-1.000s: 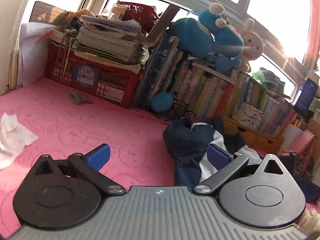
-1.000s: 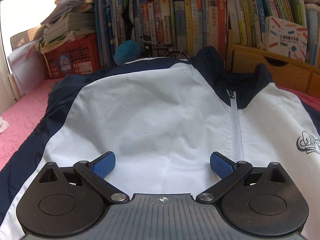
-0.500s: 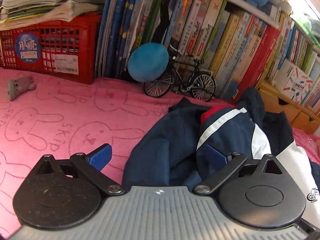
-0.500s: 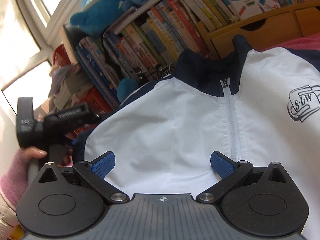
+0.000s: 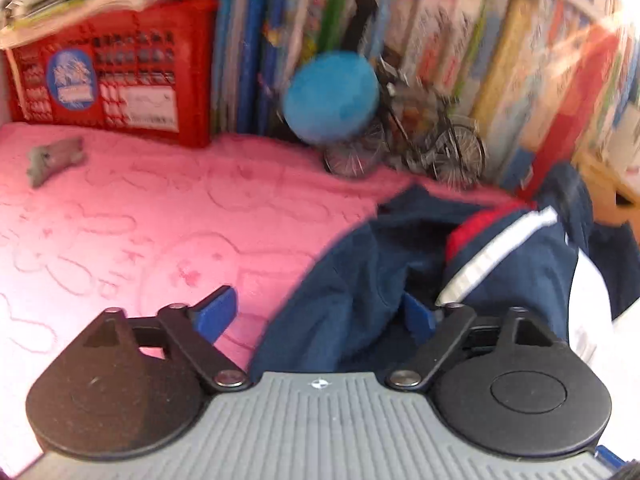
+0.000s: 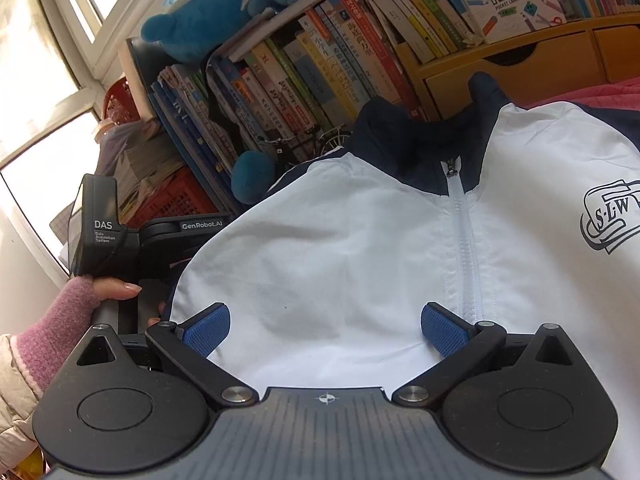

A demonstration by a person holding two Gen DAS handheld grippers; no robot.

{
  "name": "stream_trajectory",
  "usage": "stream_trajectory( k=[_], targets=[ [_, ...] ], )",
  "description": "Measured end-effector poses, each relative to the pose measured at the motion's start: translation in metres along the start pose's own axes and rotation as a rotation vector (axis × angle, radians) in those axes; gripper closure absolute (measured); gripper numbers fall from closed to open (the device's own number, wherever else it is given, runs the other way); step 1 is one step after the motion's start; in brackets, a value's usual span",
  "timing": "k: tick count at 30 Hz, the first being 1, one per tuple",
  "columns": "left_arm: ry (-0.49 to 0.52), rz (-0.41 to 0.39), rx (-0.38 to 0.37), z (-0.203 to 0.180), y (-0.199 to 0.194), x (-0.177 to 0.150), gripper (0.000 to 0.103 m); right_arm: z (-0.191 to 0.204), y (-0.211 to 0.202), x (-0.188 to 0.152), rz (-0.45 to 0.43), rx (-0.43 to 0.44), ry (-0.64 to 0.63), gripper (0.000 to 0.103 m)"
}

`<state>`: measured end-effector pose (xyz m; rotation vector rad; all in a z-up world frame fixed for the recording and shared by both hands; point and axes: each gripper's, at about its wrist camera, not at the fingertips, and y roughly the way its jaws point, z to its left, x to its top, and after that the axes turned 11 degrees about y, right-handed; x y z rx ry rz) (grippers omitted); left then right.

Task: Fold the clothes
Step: 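Grasp the other navy sleeve near its white stripe with the left gripper, then lift the navy sleeve with the left gripper and fold it across the white body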

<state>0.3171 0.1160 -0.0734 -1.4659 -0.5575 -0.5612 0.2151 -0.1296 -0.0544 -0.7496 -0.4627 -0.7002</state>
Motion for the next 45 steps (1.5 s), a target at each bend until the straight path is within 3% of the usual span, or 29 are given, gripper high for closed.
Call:
stream_trajectory(
  k=[3,4,5,6,7,9,11,16,18,21,23,25,28,32,34,37,40,42,45],
  targets=[
    [0.046,0.039,0.034,-0.009,0.002,0.009,0.017,0.0,0.0,0.0,0.0,0.001,0.002,0.0],
    [0.049,0.045,0.032,-0.01,0.001,0.011,0.023,0.0,0.0,0.001,0.0,0.002,0.003,0.0],
    [0.042,0.041,0.021,-0.01,-0.001,0.013,0.058,-0.001,0.0,0.001,0.0,0.003,0.004,0.0],
    [0.025,0.026,-0.002,-0.008,-0.006,0.015,0.078,-0.001,0.0,0.001,0.0,0.004,0.005,0.0],
    [-0.007,0.002,-0.024,-0.007,-0.012,0.017,0.09,-0.001,-0.001,0.001,0.0,0.005,0.007,0.0],
    [-0.025,-0.088,-0.053,-0.008,-0.033,0.021,0.091,-0.002,-0.001,0.002,-0.008,-0.001,0.01,0.0],
    [0.04,-0.179,-0.094,-0.016,-0.057,0.025,0.091,-0.004,-0.003,0.004,-0.032,-0.02,0.018,0.0],
    [0.213,-0.366,-0.251,-0.029,-0.129,0.016,0.091,-0.026,-0.023,0.02,-0.216,-0.149,0.101,0.001],
    [0.324,-0.378,-0.31,-0.042,-0.147,-0.005,0.091,-0.048,-0.036,0.03,-0.267,-0.14,0.209,0.001],
    [0.502,-0.358,-0.391,-0.067,-0.17,-0.042,0.091,-0.079,-0.045,0.04,-0.281,-0.051,0.381,0.001],
    [0.617,-0.327,-0.438,-0.084,-0.179,-0.067,0.091,-0.089,-0.049,0.043,-0.292,-0.021,0.426,0.002],
    [0.708,-0.239,-0.458,-0.098,-0.172,-0.094,0.09,-0.094,-0.051,0.045,-0.3,-0.008,0.449,0.002],
    [0.785,-0.135,-0.46,-0.108,-0.165,-0.127,0.088,-0.092,-0.051,0.044,-0.299,-0.031,0.43,0.002],
    [0.791,-0.109,-0.44,-0.104,-0.176,-0.141,0.086,-0.089,-0.05,0.043,-0.291,-0.063,0.394,0.002],
    [0.729,-0.131,-0.457,-0.094,-0.192,-0.133,0.085,-0.086,-0.048,0.042,-0.286,-0.084,0.373,0.002],
    [0.594,-0.212,-0.505,-0.076,-0.226,-0.115,0.066,-0.079,-0.043,0.04,-0.278,-0.155,0.316,0.006],
    [0.484,-0.306,-0.53,-0.071,-0.252,-0.096,0.039,-0.068,-0.038,0.037,-0.284,-0.25,0.229,0.019],
    [0.435,-0.349,-0.524,-0.076,-0.258,-0.083,0.03,-0.062,-0.035,0.035,-0.28,-0.298,0.186,0.027],
    [0.424,-0.363,-0.484,-0.097,-0.245,-0.062,0.013,-0.065,-0.037,0.034,-0.281,-0.288,0.199,0.029]
  ],
)
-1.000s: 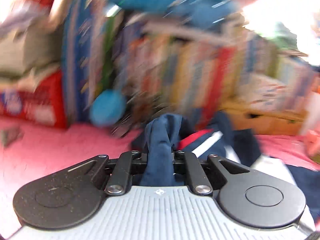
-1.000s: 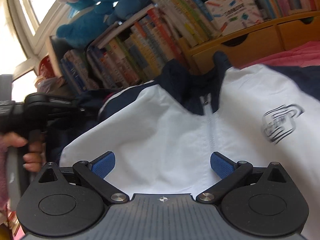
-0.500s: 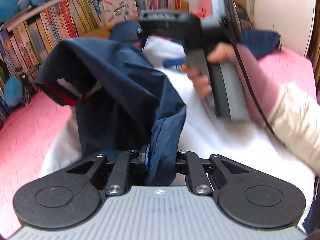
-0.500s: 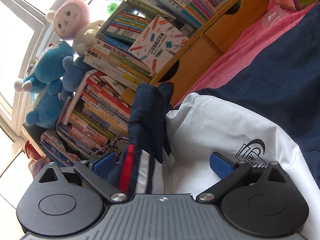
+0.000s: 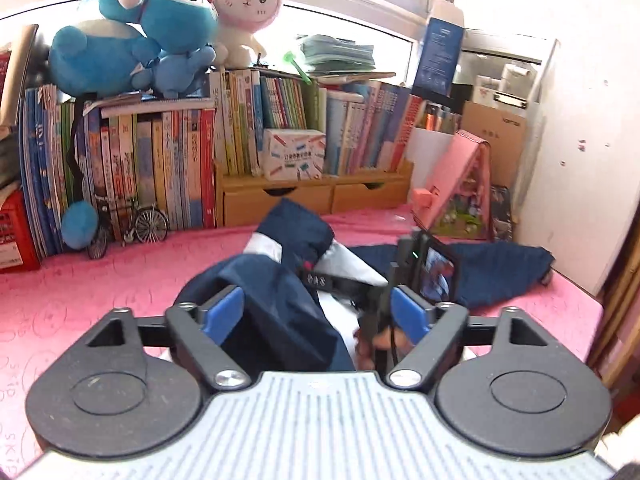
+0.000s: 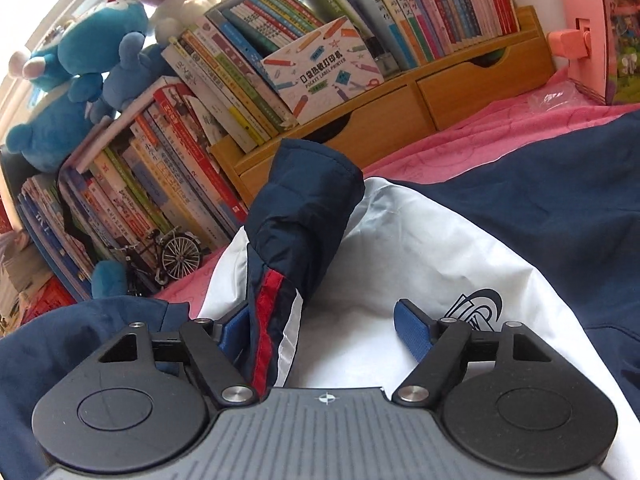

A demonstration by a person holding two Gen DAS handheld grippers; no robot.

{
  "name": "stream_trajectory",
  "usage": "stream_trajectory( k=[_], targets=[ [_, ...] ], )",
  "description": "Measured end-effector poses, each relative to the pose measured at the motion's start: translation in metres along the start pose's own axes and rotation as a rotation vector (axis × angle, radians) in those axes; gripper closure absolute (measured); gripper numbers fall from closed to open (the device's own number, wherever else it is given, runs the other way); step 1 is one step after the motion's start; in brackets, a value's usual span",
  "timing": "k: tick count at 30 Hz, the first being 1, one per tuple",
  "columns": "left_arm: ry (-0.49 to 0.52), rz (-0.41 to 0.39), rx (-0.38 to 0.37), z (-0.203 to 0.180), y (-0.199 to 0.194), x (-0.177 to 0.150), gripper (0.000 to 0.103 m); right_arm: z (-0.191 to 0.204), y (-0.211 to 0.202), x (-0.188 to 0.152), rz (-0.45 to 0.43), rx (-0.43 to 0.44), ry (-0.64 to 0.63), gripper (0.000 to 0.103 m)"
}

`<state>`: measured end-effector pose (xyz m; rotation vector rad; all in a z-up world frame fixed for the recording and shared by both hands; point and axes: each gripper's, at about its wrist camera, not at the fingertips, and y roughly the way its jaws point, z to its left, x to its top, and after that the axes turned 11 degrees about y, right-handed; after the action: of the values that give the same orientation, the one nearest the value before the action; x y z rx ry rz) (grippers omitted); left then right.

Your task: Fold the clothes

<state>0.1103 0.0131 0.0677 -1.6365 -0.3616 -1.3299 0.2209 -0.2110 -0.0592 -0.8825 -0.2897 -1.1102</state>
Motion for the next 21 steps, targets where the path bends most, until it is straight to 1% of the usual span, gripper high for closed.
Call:
stream_trajectory(
  k=[1,2,3,4,6,8,9,10,11,12,13,15,16,18,19,21],
  targets=[
    [-0.002,0.011,0.025,0.0,0.012,0.004,0.006,-0.002,0.0,0.001,0.002,0.009,0.01,0.029],
    [-0.023,0.033,0.068,0.003,0.025,0.005,0.002,-0.004,0.0,0.002,0.004,0.018,0.021,0.029],
    [-0.062,0.059,0.118,0.008,0.037,0.004,0.002,-0.007,-0.001,0.004,0.007,0.03,0.039,0.031],
    [-0.126,0.091,0.149,0.017,0.052,0.001,0.002,-0.01,0.0,0.005,0.012,0.043,0.056,0.031],
    [-0.313,0.166,0.163,0.045,0.083,-0.009,0.003,-0.017,0.0,0.01,0.026,0.074,0.102,0.031],
    [-0.47,0.226,0.133,0.068,0.108,-0.023,0.031,-0.025,0.0,0.016,0.039,0.108,0.151,0.031],
    [-0.5,0.235,0.115,0.073,0.114,-0.026,0.063,-0.03,-0.001,0.019,0.042,0.13,0.178,0.031],
    [-0.501,0.228,0.096,0.075,0.115,-0.027,0.073,-0.034,-0.001,0.021,0.042,0.146,0.2,0.031],
    [-0.482,0.207,0.072,0.075,0.114,-0.026,0.079,-0.039,-0.002,0.024,0.041,0.169,0.235,0.031],
    [-0.439,0.169,0.04,0.071,0.109,-0.02,0.082,-0.046,-0.002,0.028,0.043,0.202,0.28,0.032],
    [-0.384,0.121,-0.008,0.065,0.102,-0.014,0.083,-0.053,-0.002,0.031,0.045,0.232,0.323,0.032],
    [-0.251,0.009,-0.152,0.048,0.084,0.002,0.083,-0.073,-0.003,0.037,0.056,0.321,0.449,0.031],
    [-0.187,-0.033,-0.241,0.04,0.073,0.008,0.083,-0.084,-0.004,0.039,0.062,0.373,0.521,0.031],
    [-0.056,-0.108,-0.411,0.024,0.052,0.019,0.08,-0.107,-0.005,0.044,0.066,0.47,0.655,0.03],
    [0.015,-0.122,-0.475,0.014,0.044,0.02,0.078,-0.118,-0.005,0.047,0.067,0.518,0.721,0.029],
    [0.155,-0.121,-0.56,-0.005,0.031,0.016,0.069,-0.136,-0.007,0.049,0.043,0.586,0.82,0.025]
  ],
)
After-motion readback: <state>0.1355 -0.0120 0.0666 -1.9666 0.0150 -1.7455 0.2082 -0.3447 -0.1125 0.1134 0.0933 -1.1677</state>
